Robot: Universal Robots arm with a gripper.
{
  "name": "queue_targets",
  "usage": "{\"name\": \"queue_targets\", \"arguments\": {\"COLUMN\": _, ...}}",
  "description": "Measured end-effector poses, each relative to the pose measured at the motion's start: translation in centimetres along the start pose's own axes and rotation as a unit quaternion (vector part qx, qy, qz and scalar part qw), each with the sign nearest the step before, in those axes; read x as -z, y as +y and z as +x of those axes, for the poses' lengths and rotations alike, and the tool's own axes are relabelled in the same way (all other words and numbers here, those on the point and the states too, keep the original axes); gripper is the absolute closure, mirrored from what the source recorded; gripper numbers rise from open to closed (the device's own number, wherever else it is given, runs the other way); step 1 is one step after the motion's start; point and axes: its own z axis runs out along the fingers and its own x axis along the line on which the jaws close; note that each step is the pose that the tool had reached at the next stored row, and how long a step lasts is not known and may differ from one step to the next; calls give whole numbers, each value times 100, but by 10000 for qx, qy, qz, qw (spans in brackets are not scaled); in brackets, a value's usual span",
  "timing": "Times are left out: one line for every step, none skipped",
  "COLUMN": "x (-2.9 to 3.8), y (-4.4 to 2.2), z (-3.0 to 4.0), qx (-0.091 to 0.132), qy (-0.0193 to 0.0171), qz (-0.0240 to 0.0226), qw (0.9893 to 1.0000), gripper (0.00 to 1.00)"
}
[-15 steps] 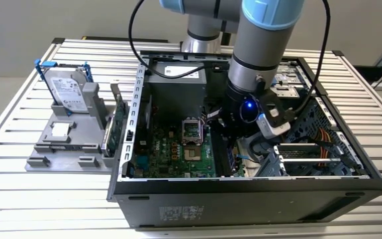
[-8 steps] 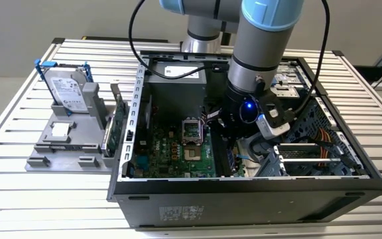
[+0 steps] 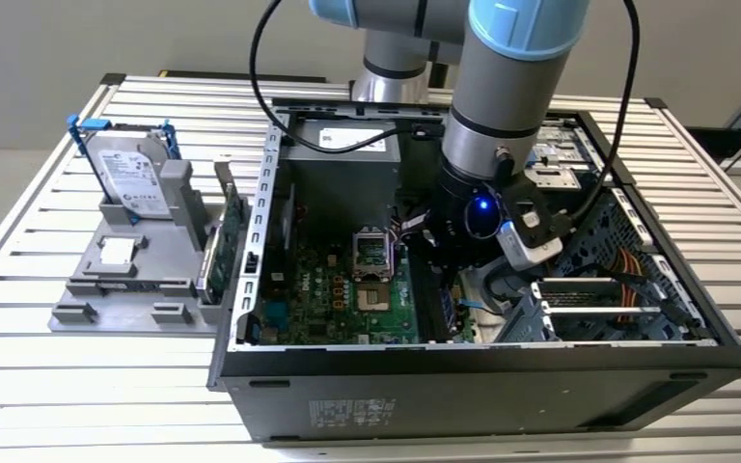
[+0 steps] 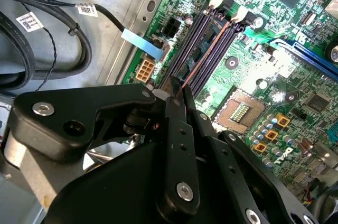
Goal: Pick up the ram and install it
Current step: 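Insert the ram into the slot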
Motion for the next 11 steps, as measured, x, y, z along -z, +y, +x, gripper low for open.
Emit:
{"name": "queue_targets", "arguments": {"x": -2, "y": 0, "z": 0, "qx": 8, "qy": -1, "qz": -1, "qw": 10000, "gripper": 100}}
{"name": "queue_targets", "arguments": {"x": -3, "y": 0, "z": -2, "qx": 20, "qy": -2, "qz": 0, "qw": 10000, "gripper": 100}}
{"name": "queue_targets", "arguments": {"x": -3, "y": 0, "z": -4, "qx": 35, "qy": -3, "qz": 0, "qw": 10000, "gripper": 100}}
{"name": "queue_targets", "arguments": {"x": -3, "y": 0, "z": -5, "qx": 54, "qy": -4, "qz": 0, "qw": 10000, "gripper": 100}}
{"name": "queue_targets", "arguments": {"x": -3, "y": 0, "z": -6, "qx": 69, "qy": -5, "qz": 0, "qw": 10000, "gripper": 100}}
{"name": "queue_targets", "arguments": {"x": -3, "y": 0, "z": -6, "qx": 69, "qy": -5, "qz": 0, "qw": 10000, "gripper": 100}}
{"name": "queue_targets", "arguments": {"x": -5, "y": 1, "z": -6, "qx": 70, "qy": -6, "qz": -1, "qw": 10000, "gripper": 100}}
{"name": "queue_targets", "arguments": {"x": -6, "y": 1, "z": -6, "qx": 71, "qy": -6, "qz": -1, "qw": 10000, "gripper": 100}}
{"name": "queue_targets", "arguments": {"x": -11, "y": 1, "z": -7, "qx": 73, "qy": -7, "qz": -4, "qw": 10000, "gripper": 100}}
{"name": "queue_targets", "arguments": {"x": -12, "y": 1, "z": -7, "qx": 73, "qy": -6, "qz": -4, "qw": 10000, "gripper": 100}}
{"name": "queue_targets", "arguments": {"x": -11, "y": 1, "z": -7, "qx": 74, "qy": -6, "qz": -4, "qw": 10000, "gripper": 100}}
